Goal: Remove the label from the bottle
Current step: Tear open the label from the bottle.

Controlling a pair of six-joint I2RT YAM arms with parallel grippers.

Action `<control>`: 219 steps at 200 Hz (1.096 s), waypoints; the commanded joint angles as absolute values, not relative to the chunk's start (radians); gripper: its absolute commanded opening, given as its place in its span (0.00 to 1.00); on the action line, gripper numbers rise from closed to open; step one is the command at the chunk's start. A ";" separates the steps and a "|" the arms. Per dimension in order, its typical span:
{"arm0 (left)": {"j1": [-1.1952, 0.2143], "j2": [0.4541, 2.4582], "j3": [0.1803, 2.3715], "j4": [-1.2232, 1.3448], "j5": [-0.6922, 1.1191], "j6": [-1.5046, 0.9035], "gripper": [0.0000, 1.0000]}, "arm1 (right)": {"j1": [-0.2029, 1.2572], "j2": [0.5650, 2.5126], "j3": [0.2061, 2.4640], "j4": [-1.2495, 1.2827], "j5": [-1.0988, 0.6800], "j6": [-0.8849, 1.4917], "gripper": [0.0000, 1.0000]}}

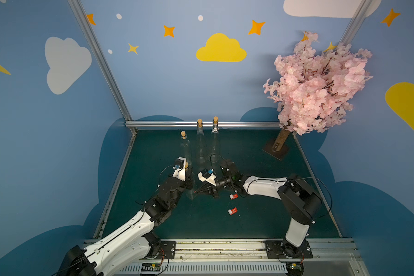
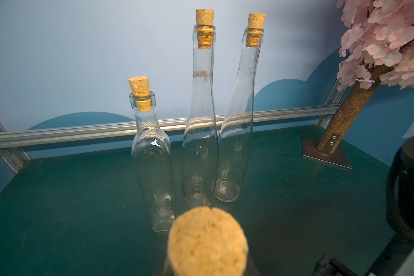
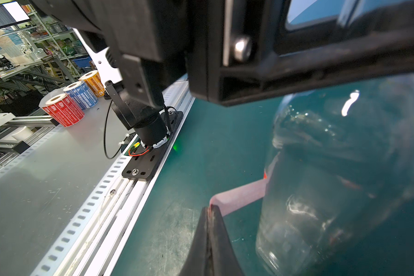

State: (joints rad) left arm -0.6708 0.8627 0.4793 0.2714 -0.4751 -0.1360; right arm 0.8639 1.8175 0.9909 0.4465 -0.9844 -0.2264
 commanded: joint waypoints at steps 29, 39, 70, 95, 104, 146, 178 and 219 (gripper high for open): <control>-0.669 0.861 0.458 0.245 -0.497 -0.130 0.03 | 0.877 1.783 1.012 0.418 -1.019 -0.240 0.00; -0.670 0.861 0.458 0.246 -0.496 -0.130 0.03 | 0.878 1.783 1.014 0.413 -1.020 -0.241 0.00; -0.670 0.859 0.456 0.245 -0.495 -0.129 0.03 | 0.879 1.784 1.015 0.411 -1.020 -0.244 0.00; -0.670 0.861 0.456 0.247 -0.496 -0.129 0.03 | 0.881 1.786 1.016 0.410 -1.020 -0.244 0.00; -0.670 0.861 0.456 0.246 -0.496 -0.129 0.03 | 0.882 1.786 1.019 0.408 -1.020 -0.244 0.00; -0.671 0.859 0.455 0.247 -0.498 -0.129 0.03 | 0.884 1.787 1.020 0.407 -1.021 -0.245 0.00; -0.672 0.859 0.454 0.247 -0.497 -0.127 0.03 | 0.887 1.784 1.023 0.402 -1.021 -0.246 0.00; -0.672 0.857 0.454 0.246 -0.499 -0.127 0.03 | 0.887 1.786 1.023 0.400 -1.020 -0.246 0.00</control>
